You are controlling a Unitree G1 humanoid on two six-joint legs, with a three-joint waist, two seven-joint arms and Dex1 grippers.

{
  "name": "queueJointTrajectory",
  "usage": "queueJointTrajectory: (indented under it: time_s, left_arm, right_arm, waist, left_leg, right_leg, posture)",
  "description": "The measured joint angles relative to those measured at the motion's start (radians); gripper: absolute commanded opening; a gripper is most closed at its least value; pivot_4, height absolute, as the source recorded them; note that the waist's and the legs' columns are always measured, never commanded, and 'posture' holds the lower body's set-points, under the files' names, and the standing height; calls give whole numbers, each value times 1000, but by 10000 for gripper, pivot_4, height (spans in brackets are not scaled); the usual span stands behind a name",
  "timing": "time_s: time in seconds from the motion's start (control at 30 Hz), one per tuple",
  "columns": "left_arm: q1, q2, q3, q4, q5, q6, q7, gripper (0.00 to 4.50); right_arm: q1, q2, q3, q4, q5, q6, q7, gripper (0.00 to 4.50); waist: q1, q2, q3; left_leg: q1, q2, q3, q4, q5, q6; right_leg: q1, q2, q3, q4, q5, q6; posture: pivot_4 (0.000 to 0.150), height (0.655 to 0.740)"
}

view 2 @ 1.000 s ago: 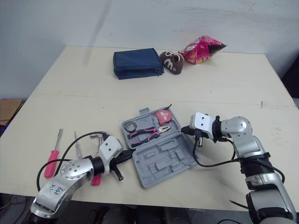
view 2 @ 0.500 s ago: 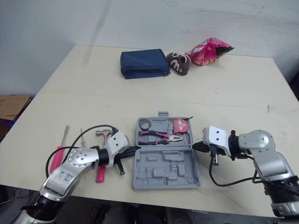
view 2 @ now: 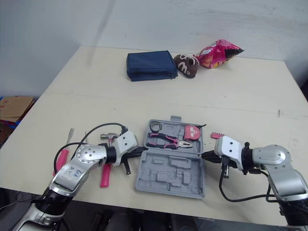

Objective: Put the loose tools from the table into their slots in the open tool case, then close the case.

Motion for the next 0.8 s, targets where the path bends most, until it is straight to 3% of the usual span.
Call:
queueJointTrajectory:
  time_s: [0.27,0.33,0.47,0.6,0.7,0.8]
  left_arm:
    - [91,179,191,-78,-104,-34,-134,38]
    - [112,193,274,-77,-157,-46,-164,0]
    - [168,199,574,-17,-314,-99,-224,11927]
    - [251,258,813,146,-351,-163,-257,31083]
    - [352,288,940,313,-333,-259,-282,44760]
    - [457,332,1081,532,-299,-363,-300,44760]
  right_arm:
    - [134,-83,-267,5,110,-17,24,1243]
    - [171,-83,-329,34,130,-22,32,6815]
    - [247,-84,-476,127,143,-72,29,24323]
    - [281,-83,-551,237,124,-173,12,44973]
    - [287,-84,-588,359,124,-297,35,45000]
    - [279,-101,-631,536,125,-417,53,45000]
  waist:
    - [0,0,0]
    - [0,0,0]
    - [-5,-1,1]
    - [-27,-1,1]
    - [-38,-3,3]
    - [-50,-6,4]
  left_leg:
    - [-1,1,0,-2,-1,-2]
    - [-2,1,0,-1,-2,-1]
    - [-2,2,0,-1,-2,-1]
    - [-1,2,0,-2,-3,-2]
    - [0,2,0,-3,-4,-2]
    - [0,2,1,-4,-7,-2]
  right_leg:
    - [-1,1,-1,-2,-1,-2]
    - [-1,1,-1,-2,-1,-1]
    - [-1,1,-2,-3,-2,-2]
    - [-1,1,-2,-3,-2,-3]
    - [-1,1,-2,-4,-3,-4]
    - [-2,0,-3,-5,-5,-5]
  posture:
    - [1500,7400]
    - [1500,7400]
    - [1500,7400]
    - [1500,7400]
    - [1500,7400]
    - [1500,7400]
